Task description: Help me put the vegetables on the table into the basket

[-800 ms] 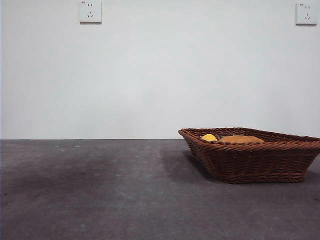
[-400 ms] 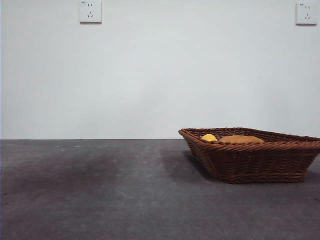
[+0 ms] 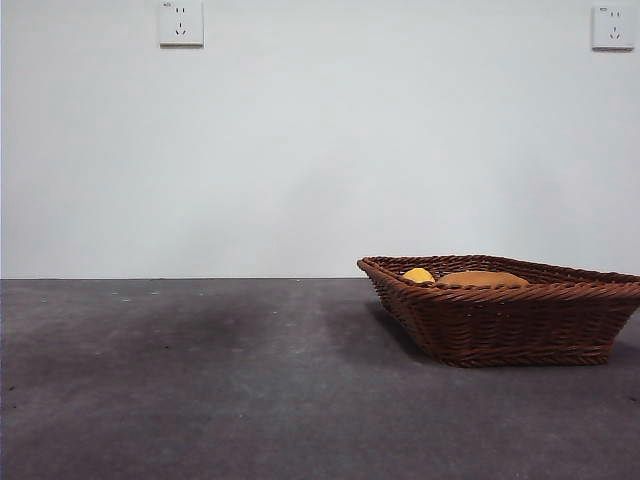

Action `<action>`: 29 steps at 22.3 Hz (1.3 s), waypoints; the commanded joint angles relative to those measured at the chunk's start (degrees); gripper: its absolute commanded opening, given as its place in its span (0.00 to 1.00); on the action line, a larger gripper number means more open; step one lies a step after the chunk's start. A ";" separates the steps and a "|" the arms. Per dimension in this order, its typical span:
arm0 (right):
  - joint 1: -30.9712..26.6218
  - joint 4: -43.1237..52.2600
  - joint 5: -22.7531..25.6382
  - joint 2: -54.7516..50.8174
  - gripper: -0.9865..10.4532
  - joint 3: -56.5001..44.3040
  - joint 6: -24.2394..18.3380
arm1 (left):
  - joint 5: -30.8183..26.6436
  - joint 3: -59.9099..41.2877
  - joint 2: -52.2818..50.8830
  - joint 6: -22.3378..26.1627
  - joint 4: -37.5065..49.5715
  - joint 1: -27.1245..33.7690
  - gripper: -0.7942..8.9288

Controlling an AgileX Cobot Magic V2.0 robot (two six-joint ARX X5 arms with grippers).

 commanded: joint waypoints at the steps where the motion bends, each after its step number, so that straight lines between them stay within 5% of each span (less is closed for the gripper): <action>1: 0.00 -1.31 0.24 3.67 0.09 -0.13 0.52 | 8.41 -6.86 -3.80 9.14 10.62 4.81 0.08; 4: 0.00 -1.29 0.28 8.39 0.09 -0.13 0.52 | 17.79 -25.05 -12.79 8.55 30.53 13.27 0.08; 8: 0.00 -1.29 0.26 13.44 0.09 -0.13 0.52 | 16.81 -54.21 -27.69 2.43 57.27 22.82 0.08; 11: 0.00 -1.27 0.26 15.87 0.09 -0.13 0.52 | 16.74 -70.73 -39.54 -1.53 67.95 27.54 0.08; 20: 0.00 5.44 0.26 17.16 0.09 -0.13 0.52 | 3.06 -85.46 -57.51 -5.44 65.66 31.95 0.08; 29: 0.00 22.80 0.26 17.16 0.09 -0.13 0.52 | -0.28 -87.14 -62.80 -8.35 53.07 31.95 0.08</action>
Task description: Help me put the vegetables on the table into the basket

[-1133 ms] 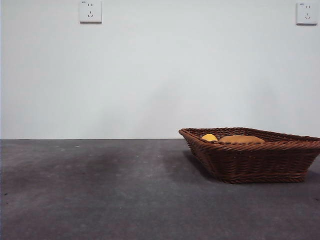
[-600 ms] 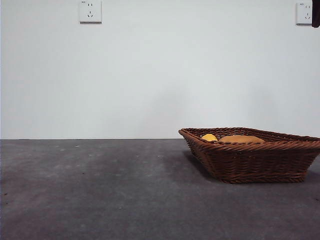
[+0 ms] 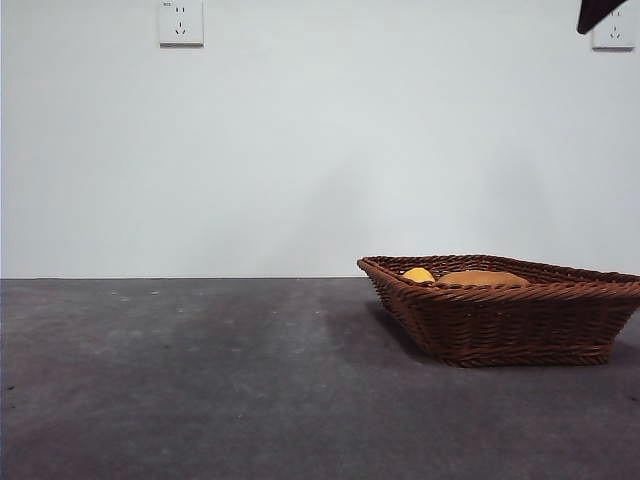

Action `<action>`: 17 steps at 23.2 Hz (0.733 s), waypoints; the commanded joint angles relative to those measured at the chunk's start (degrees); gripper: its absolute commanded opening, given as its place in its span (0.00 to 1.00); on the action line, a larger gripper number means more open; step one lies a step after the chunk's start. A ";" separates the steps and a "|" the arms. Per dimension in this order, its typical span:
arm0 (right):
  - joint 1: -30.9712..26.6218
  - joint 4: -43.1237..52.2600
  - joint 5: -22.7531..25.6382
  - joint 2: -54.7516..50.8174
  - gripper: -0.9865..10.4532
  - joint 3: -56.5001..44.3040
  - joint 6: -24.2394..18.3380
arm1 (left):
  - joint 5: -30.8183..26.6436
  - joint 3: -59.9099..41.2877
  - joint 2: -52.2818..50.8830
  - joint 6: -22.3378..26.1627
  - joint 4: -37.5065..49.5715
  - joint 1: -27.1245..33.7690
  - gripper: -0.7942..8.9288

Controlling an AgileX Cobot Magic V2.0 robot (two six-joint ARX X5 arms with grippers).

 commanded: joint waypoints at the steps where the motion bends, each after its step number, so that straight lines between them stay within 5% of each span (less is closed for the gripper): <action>1: -0.02 3.37 0.24 0.44 0.09 -0.13 0.52 | -0.22 -0.61 -0.15 -1.44 0.39 0.13 0.08; 17: 0.00 6.47 0.26 0.44 0.09 -0.13 0.52 | 0.37 -0.61 0.94 -1.36 0.46 0.13 0.08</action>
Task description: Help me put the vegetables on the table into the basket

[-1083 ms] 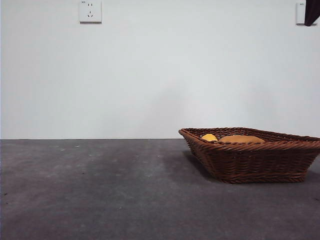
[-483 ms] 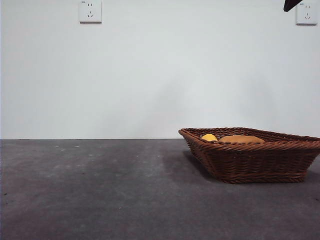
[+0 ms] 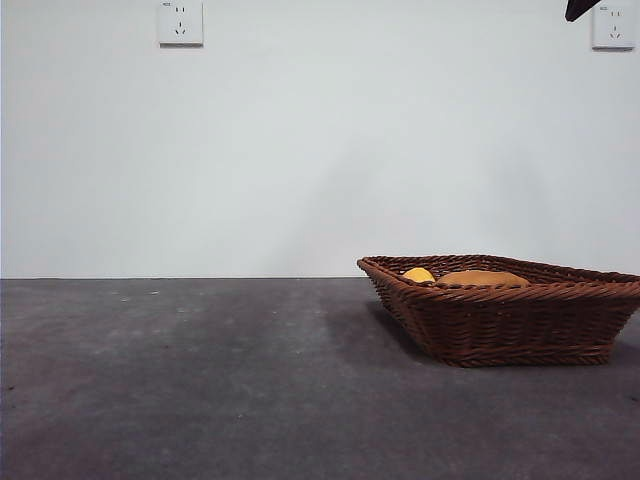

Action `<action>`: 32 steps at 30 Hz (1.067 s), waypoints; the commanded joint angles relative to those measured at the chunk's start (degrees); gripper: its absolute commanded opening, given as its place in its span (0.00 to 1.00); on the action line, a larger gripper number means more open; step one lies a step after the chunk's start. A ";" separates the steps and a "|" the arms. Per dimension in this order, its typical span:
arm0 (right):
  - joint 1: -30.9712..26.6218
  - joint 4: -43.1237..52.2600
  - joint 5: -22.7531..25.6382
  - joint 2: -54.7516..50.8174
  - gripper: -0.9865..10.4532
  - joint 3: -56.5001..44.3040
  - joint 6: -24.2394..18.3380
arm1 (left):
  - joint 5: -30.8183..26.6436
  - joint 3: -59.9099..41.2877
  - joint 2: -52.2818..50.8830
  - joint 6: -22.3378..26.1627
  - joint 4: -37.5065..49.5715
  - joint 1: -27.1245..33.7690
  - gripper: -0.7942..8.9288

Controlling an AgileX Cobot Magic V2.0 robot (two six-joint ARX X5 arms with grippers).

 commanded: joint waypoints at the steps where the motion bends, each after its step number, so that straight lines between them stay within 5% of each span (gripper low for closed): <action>1: -0.02 0.42 0.26 0.44 0.09 -0.13 0.52 | 0.28 -0.61 0.02 -0.33 0.39 0.13 0.08; 21: 2.25 1.31 2.80 -6.08 0.09 -1.75 0.55 | 0.28 -0.61 0.50 -0.33 0.39 0.13 0.08; 32: 3.67 31.78 3.58 -29.90 0.09 -36.44 -0.94 | 0.28 -0.61 1.40 -0.35 0.39 0.13 0.08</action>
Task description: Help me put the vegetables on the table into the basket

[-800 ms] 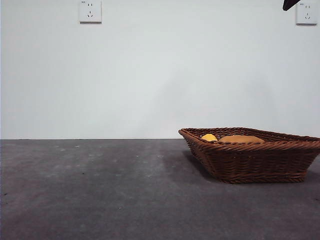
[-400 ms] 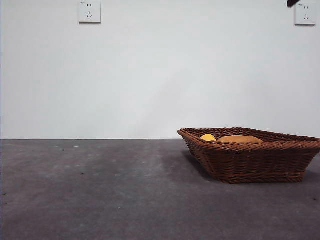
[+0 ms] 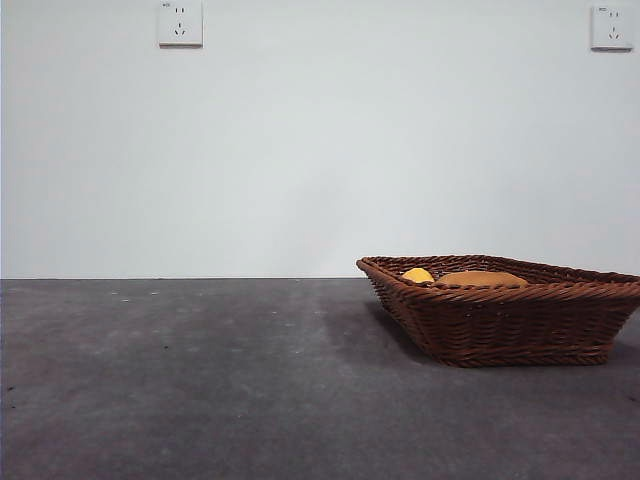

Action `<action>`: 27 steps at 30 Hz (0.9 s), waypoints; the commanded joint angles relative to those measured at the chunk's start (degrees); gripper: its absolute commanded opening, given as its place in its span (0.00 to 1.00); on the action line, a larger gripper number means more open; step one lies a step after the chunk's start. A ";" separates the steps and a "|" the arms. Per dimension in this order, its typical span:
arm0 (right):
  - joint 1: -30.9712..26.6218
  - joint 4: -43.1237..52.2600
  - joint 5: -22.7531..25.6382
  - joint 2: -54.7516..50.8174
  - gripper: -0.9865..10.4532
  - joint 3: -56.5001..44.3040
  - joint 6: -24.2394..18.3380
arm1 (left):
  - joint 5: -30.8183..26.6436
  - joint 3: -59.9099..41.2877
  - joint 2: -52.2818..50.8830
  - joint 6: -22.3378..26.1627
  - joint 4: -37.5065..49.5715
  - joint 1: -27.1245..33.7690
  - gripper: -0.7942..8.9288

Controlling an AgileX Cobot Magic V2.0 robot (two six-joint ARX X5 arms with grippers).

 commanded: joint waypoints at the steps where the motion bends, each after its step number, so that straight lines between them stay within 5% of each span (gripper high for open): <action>1: 0.07 8.76 1.92 -6.36 0.09 -11.93 -1.66 | 0.28 -0.61 0.22 -0.33 0.39 0.13 0.08; 7: 0.07 32.72 12.68 -22.51 0.09 -38.36 -2.80 | 0.28 -0.61 0.63 -0.33 0.39 0.13 0.08; 12: -1.42 48.22 13.27 -36.39 0.09 -58.73 -2.64 | 0.28 -0.61 0.63 -0.33 0.39 0.13 0.08; 19: -5.22 43.04 12.13 -54.03 0.09 -72.00 2.29 | 0.28 -0.61 0.63 -0.33 0.39 0.13 0.08; 27: -5.66 30.53 11.28 -60.43 0.09 -75.47 3.72 | 0.28 -0.61 0.63 -0.33 0.39 0.13 0.08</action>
